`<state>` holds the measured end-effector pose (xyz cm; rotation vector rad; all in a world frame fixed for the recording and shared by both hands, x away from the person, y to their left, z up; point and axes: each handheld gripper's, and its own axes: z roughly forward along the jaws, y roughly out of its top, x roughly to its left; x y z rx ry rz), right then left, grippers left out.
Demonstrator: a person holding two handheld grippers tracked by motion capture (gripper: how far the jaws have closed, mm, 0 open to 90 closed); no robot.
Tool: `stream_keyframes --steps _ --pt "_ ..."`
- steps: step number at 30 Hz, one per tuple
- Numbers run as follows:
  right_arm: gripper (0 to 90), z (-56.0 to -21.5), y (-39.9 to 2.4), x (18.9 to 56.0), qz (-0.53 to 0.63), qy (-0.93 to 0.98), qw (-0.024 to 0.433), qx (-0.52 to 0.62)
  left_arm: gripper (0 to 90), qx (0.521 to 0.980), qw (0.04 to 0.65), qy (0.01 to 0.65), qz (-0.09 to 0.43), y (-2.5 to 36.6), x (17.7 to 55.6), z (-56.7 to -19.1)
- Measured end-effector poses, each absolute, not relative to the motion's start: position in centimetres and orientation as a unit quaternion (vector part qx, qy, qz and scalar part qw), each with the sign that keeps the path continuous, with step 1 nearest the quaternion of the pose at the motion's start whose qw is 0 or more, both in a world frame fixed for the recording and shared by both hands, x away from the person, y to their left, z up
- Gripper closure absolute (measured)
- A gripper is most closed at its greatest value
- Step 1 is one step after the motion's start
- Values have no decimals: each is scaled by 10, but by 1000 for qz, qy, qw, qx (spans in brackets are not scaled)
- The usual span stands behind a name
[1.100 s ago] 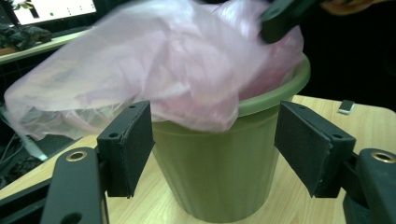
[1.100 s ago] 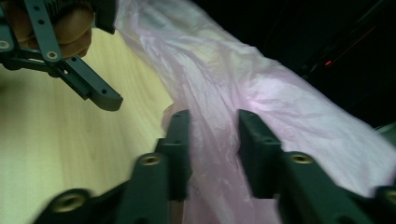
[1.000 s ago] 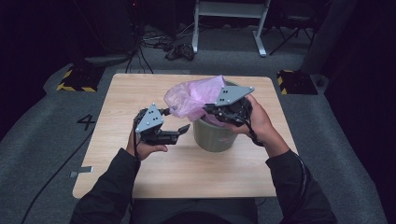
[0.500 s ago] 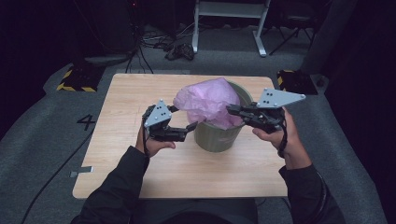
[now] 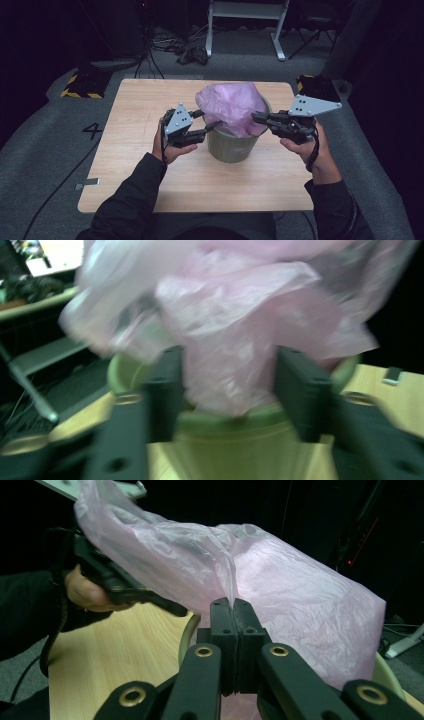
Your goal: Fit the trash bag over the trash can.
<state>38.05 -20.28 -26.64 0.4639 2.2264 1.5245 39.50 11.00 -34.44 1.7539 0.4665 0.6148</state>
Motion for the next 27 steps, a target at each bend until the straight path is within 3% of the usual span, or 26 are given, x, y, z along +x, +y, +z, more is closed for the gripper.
stream_keyframes --steps 4,6,9,10,12,13,15,16,17,20,27 --pt "893 -264 -198 379 545 798 201 157 208 754 571 213 245 107 399 -341" --pt "892 -262 -197 377 550 797 201 152 173 750 578 226 229 110 404 -341" --pt "892 -260 -196 375 550 797 202 148 190 749 579 229 224 110 406 -341" --pt "892 -259 -195 374 549 797 202 146 238 751 570 232 241 109 406 -340" --pt "892 -258 -195 374 549 797 206 145 455 753 555 231 269 109 405 -338" --pt "892 -257 -196 374 550 796 206 146 500 753 551 229 278 109 405 -338" --pt "891 -257 -197 375 550 796 206 149 715 753 548 224 287 111 404 -337" --pt "891 -258 -198 376 550 795 206 153 715 755 547 217 291 113 404 -337" --pt "891 -259 -201 377 550 792 206 165 832 755 549 208 293 116 402 -336" --pt "896 -262 -210 379 550 787 205 191 885 766 535 174 312 128 393 -332" --pt "899 -278 -241 381 551 767 198 262 890 786 527 119 299 154 375 -330"
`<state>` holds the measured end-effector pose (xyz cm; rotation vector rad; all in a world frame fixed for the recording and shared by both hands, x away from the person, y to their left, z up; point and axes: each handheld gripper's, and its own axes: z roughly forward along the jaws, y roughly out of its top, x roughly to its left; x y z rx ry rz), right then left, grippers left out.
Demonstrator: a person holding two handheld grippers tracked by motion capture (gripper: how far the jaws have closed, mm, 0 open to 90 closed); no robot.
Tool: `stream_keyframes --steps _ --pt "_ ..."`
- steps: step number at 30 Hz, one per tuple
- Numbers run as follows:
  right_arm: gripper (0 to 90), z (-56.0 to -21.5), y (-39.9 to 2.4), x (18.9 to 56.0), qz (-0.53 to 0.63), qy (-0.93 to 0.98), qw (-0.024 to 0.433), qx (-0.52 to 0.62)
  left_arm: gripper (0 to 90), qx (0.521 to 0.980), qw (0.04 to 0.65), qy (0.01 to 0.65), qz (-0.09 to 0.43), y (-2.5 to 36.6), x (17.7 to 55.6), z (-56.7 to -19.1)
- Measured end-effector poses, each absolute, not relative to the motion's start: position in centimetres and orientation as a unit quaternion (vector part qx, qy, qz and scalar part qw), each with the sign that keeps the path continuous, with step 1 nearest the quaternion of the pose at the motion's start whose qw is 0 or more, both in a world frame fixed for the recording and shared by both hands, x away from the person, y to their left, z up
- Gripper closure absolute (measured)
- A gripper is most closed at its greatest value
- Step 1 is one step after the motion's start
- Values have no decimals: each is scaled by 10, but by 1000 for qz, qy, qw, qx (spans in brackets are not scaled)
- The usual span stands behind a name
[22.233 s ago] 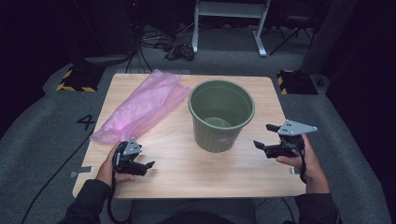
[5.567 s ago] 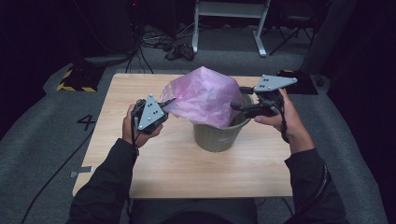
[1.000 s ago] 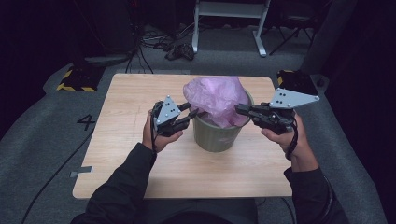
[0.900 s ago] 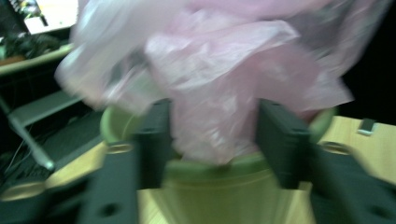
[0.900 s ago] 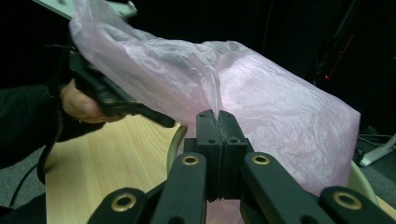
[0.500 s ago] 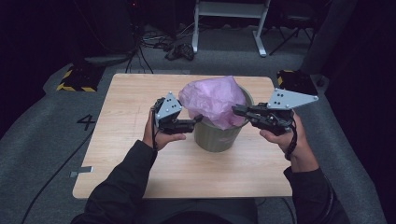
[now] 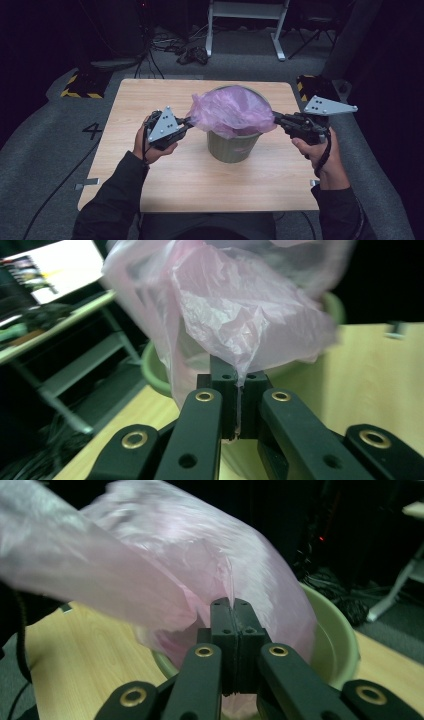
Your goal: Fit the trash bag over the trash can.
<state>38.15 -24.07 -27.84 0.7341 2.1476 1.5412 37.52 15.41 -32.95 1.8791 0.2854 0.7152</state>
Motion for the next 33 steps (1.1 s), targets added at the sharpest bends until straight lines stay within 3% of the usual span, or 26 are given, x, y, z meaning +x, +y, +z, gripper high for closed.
stream_keyframes --steps 10,12,13,14,15,16,21,33 --pt "860 -303 -246 391 539 760 206 300 890 804 510 80 295 158 356 -334" --pt "682 -307 -242 389 532 775 205 271 889 801 512 84 299 155 354 -334" --pt "626 -308 -242 387 533 776 215 261 887 801 512 84 299 155 354 -334" --pt "626 -308 -242 387 533 776 215 261 887 800 512 81 301 155 354 -334" --pt "494 -311 -245 383 533 779 218 248 885 799 512 83 304 153 353 -334" --pt "442 -313 -247 381 530 783 220 240 883 799 512 82 305 153 353 -335" --pt "306 -317 -258 369 521 788 235 229 880 799 507 87 311 153 352 -335" --pt "300 -308 -298 341 524 764 287 243 883 802 508 72 306 153 350 -335"
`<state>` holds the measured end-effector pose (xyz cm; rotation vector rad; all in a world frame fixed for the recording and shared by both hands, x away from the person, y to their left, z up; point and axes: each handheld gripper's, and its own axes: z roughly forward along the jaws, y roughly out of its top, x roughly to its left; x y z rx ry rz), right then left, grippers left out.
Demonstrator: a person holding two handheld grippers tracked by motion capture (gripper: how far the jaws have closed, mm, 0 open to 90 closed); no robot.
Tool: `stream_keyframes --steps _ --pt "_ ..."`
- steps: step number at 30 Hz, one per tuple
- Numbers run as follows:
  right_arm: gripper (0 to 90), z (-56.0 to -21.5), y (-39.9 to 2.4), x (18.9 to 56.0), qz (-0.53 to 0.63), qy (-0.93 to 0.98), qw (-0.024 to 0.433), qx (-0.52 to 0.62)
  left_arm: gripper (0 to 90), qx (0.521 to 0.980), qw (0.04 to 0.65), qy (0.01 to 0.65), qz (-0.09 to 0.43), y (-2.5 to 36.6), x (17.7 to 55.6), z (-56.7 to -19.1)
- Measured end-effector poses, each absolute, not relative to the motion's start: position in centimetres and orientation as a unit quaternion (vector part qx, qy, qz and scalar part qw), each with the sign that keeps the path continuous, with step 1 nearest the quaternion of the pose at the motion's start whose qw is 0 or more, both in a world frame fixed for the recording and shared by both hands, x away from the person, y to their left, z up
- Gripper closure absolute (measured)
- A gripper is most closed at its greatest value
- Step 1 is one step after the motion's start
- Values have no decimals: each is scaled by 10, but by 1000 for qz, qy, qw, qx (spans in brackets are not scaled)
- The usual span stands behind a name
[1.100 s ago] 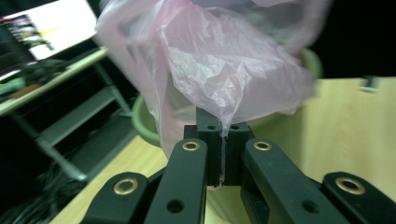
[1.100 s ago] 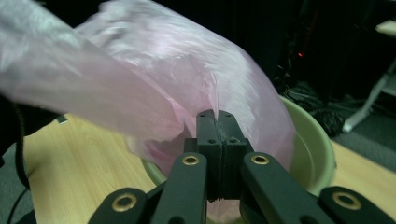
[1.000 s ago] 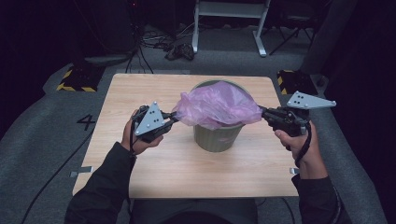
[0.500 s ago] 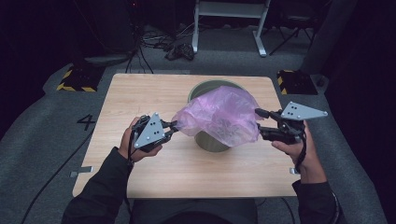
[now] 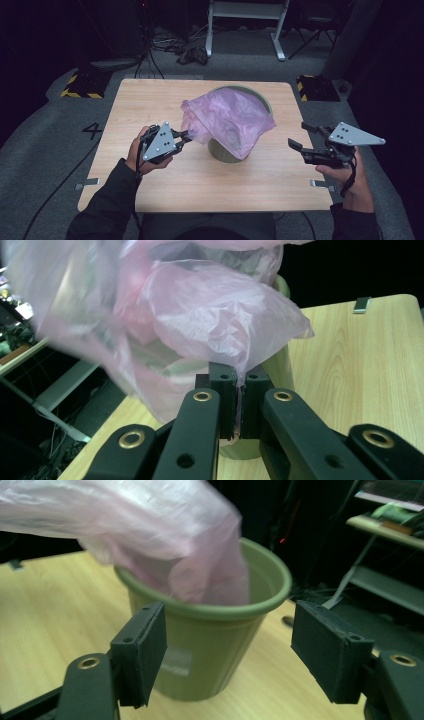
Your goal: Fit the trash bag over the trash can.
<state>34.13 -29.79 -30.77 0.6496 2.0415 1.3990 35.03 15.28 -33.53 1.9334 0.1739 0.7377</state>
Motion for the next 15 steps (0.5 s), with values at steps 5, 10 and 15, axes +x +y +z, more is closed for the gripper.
stream_keyframes --steps 5,10,15 --pt "286 -290 -275 331 549 756 296 199 885 808 502 58 304 146 349 -335" --pt "277 -278 -238 325 554 770 283 142 887 812 498 52 300 141 349 -335" --pt "274 -279 -171 317 542 802 243 63 887 812 496 50 303 139 348 -335"
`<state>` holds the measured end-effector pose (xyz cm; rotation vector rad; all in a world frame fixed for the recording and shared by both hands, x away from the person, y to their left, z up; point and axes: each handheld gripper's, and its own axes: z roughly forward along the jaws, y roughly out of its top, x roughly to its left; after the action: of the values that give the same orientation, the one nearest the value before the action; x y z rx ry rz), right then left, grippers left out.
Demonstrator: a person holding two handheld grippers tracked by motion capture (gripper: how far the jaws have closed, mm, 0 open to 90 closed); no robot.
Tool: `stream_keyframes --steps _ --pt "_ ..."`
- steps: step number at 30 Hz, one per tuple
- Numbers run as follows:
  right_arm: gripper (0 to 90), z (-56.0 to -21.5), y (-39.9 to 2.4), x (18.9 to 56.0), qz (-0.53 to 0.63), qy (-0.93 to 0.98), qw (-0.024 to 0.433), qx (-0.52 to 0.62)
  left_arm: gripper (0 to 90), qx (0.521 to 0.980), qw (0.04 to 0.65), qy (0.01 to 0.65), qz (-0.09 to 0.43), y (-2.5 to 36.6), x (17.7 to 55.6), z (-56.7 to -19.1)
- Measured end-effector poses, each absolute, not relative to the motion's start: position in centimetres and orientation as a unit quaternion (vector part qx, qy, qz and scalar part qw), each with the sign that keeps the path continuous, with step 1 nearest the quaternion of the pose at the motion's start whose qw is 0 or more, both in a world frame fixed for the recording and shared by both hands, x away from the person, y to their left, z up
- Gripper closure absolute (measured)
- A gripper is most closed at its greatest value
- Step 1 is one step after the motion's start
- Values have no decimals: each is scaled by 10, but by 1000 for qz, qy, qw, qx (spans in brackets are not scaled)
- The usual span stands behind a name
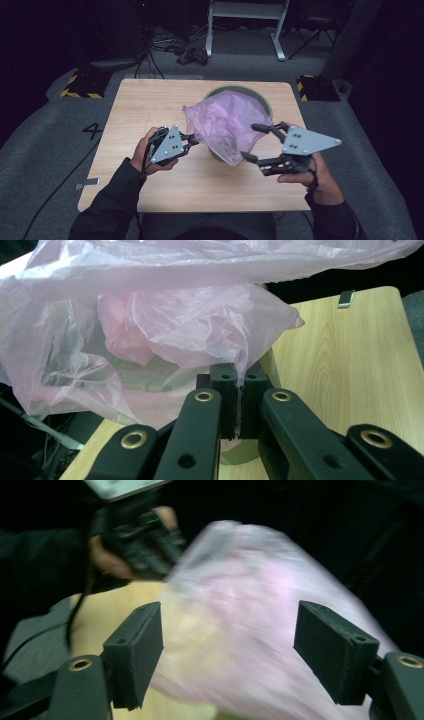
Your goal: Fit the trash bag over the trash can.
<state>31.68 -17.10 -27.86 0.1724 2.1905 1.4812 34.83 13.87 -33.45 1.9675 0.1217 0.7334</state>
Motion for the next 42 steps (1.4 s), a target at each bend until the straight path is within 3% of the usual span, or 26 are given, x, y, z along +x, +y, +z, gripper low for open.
stream_keyframes --steps 8,10,11,12,13,14,15,16,29,32,33,38,42 --pt "254 -301 -134 322 510 822 248 57 886 814 501 49 290 136 347 -339" --pt "298 -308 -126 326 490 828 263 70 887 814 502 47 289 136 348 -340" --pt "355 -311 -123 329 482 834 260 76 888 814 502 45 287 136 347 -341" --pt "552 -315 -121 334 473 839 254 92 889 814 503 43 287 136 347 -341" --pt "655 -315 -121 336 462 842 260 103 890 816 502 39 284 138 347 -341" --pt "655 -315 -121 336 462 842 260 103 890 816 502 39 284 138 347 -341" --pt "734 -314 -123 338 460 841 261 110 890 817 501 39 283 139 346 -341" --pt "869 -309 -131 342 470 831 264 136 891 819 499 35 281 142 346 -342" --pt "900 -289 -206 374 527 753 286 271 876 836 476 36 271 162 348 -352" --pt "900 -289 -210 374 532 749 283 276 766 830 481 46 278 165 348 -351" --pt "900 -289 -211 371 535 750 278 271 665 822 493 65 277 166 347 -348" --pt "900 -284 -206 361 547 751 268 254 337 800 510 84 306 157 328 -338" --pt "900 -281 -202 357 547 753 268 248 260 776 532 92 326 157 317 -331"
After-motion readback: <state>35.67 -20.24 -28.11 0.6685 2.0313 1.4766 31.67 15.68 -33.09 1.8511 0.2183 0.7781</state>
